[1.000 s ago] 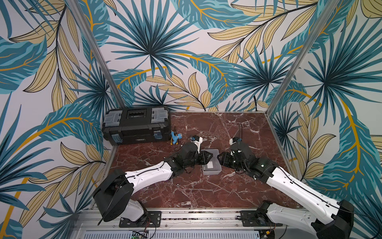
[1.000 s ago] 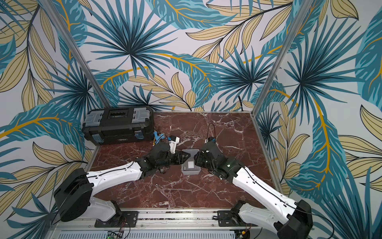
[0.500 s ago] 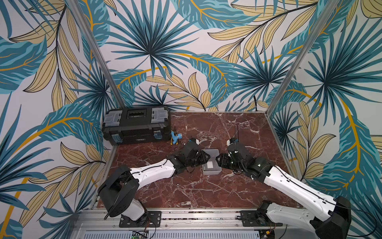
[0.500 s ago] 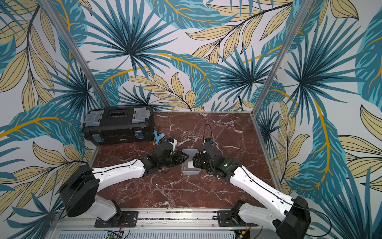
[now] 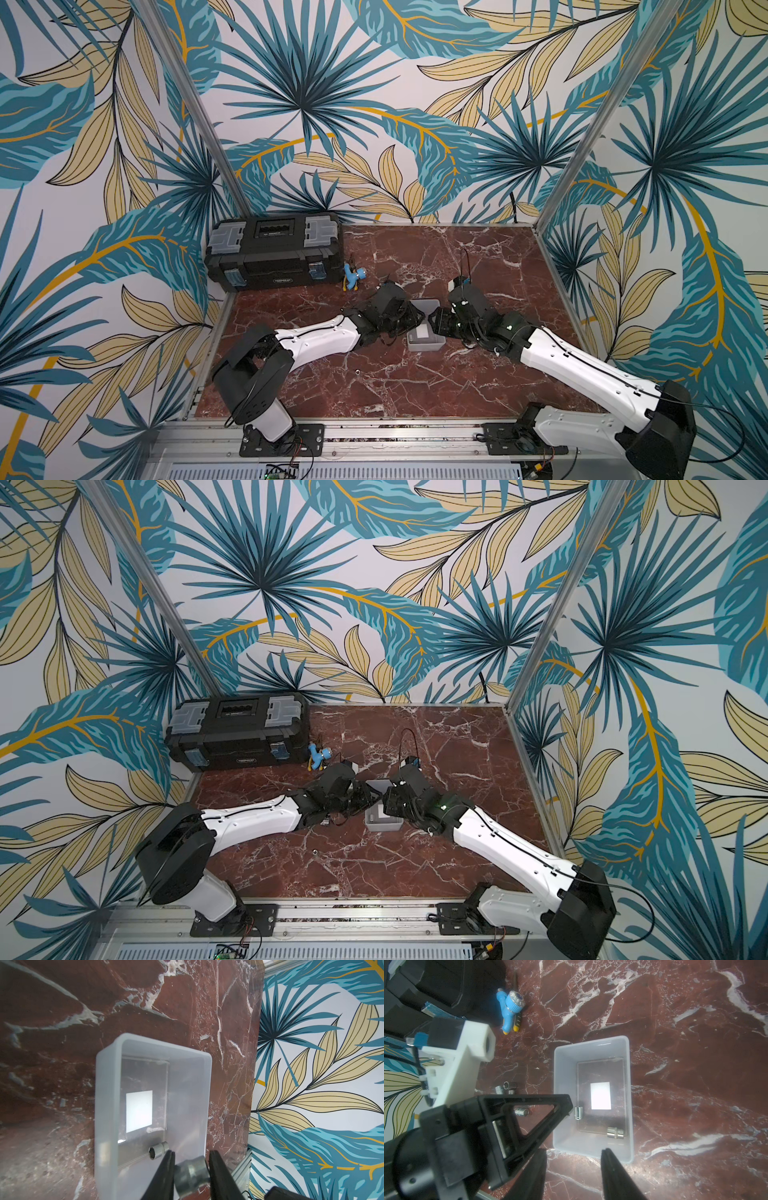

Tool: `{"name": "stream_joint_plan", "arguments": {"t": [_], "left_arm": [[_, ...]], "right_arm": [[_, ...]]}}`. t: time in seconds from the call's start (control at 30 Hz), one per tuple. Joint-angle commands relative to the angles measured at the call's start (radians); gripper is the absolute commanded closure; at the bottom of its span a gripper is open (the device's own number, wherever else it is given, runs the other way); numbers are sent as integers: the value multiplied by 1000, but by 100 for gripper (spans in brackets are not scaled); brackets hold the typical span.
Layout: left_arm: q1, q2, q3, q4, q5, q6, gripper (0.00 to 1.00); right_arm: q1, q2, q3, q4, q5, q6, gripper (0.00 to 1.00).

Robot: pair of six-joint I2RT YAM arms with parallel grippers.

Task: Put the socket on the desktop into the storage box
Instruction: Pick up the socket head at the center of the board.

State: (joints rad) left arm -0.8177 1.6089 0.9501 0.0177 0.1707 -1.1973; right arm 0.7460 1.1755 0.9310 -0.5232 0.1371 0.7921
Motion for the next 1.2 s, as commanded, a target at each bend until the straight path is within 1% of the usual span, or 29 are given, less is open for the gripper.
{"name": "stream_joint_plan", "arguments": {"t": [0.0, 0.07, 0.17, 0.23, 0.27, 0.3, 0.37, 0.43, 0.53, 0.57, 0.6, 0.63, 0.73, 0.83, 0.9, 1.0, 1.1, 1.17], "left_arm": [[-6, -5, 72, -24, -32, 35, 65], [-9, -11, 75, -22, -40, 56, 53], [-15, -35, 71, -23, -70, 85, 43], [-17, -59, 70, -39, -97, 107, 26], [-17, -72, 70, -50, -108, 120, 19], [-17, -85, 68, -62, -121, 134, 18], [-17, -125, 63, -99, -160, 181, 19], [-17, -184, 42, -164, -215, 229, 21], [-7, -324, -37, -254, -349, 313, 24], [1, -367, -59, -290, -401, 321, 24], [18, -418, -92, -355, -462, 326, 25], [54, -470, -123, -403, -489, 334, 25], [176, -618, -214, -513, -499, 359, 28], [265, -751, -280, -595, -485, 394, 34], [300, -818, -314, -628, -463, 396, 37], [328, -883, -353, -648, -429, 389, 42], [340, -892, -370, -660, -414, 386, 43], [348, -887, -378, -660, -406, 380, 43]], "right_arm": [[5, -26, -12, 3, 22, -11, 53], [4, -29, -12, 0, 23, -11, 53], [10, -27, -9, 1, 11, -5, 53], [25, -22, -2, 2, 11, -7, 53], [33, -19, 7, -3, 15, -8, 53], [38, -16, 15, -11, 22, -13, 53], [52, -6, 37, -24, 43, -28, 53], [97, 10, 55, -28, 49, -45, 53], [165, 64, 82, -10, 71, -53, 53], [188, 93, 93, -1, 75, -53, 53], [217, 132, 111, 6, 84, -51, 53], [248, 175, 135, 9, 98, -50, 53], [338, 323, 225, 12, 130, -61, 53], [417, 492, 349, -9, 121, -91, 52], [450, 581, 422, -37, 121, -99, 52], [460, 684, 472, -37, 85, -88, 51], [463, 767, 517, -41, 42, -84, 51], [473, 805, 547, -60, 43, -88, 51]]}}
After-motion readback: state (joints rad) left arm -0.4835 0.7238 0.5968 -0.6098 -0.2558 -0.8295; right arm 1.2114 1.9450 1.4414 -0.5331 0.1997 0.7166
